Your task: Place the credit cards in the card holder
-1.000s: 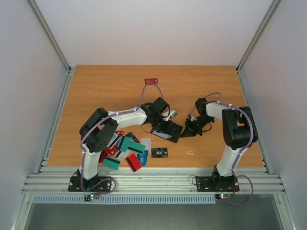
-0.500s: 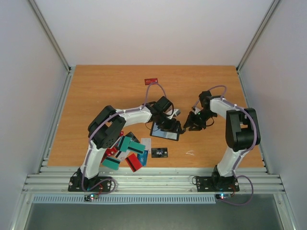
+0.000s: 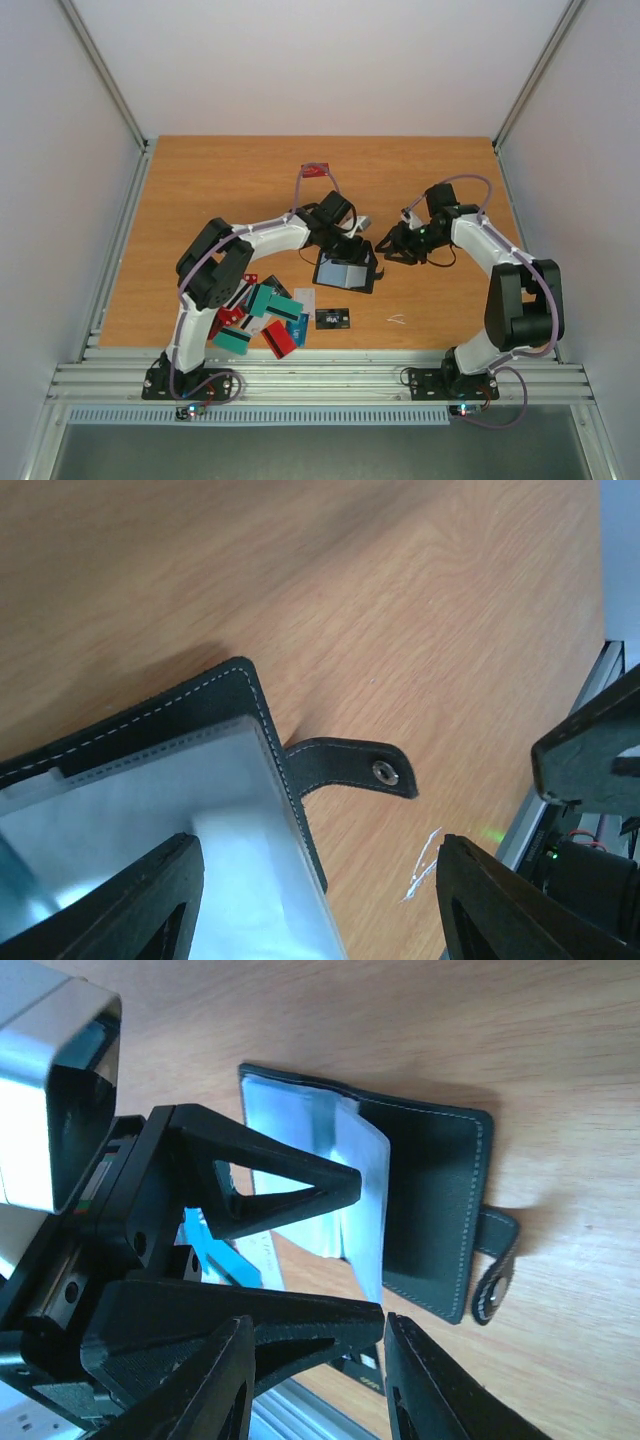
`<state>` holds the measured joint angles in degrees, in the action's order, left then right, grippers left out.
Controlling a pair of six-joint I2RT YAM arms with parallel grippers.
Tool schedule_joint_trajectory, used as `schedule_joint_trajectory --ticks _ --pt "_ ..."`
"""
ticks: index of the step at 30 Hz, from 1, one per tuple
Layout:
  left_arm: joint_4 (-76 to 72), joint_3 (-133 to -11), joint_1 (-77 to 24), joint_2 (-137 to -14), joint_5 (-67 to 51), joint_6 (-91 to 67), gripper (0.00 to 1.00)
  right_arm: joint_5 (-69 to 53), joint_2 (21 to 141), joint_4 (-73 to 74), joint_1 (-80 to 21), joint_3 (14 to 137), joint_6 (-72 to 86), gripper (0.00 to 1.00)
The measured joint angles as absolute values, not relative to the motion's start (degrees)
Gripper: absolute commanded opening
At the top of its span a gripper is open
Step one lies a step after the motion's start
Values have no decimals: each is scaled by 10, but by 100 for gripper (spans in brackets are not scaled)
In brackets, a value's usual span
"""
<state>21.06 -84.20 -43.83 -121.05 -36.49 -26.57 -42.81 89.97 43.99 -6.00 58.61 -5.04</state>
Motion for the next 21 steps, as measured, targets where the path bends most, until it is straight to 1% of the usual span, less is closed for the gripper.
schedule_joint_trajectory --ticks 8,16,21 --pt "243 -842 -435 -1174 -335 -255 66 -471 864 427 -60 586 -45 37" --pt "297 -840 -435 -1145 -287 -232 66 -488 820 410 -60 562 -45 37" --pt "352 -825 -435 -1091 -240 -220 66 -501 796 387 -60 540 -32 37"
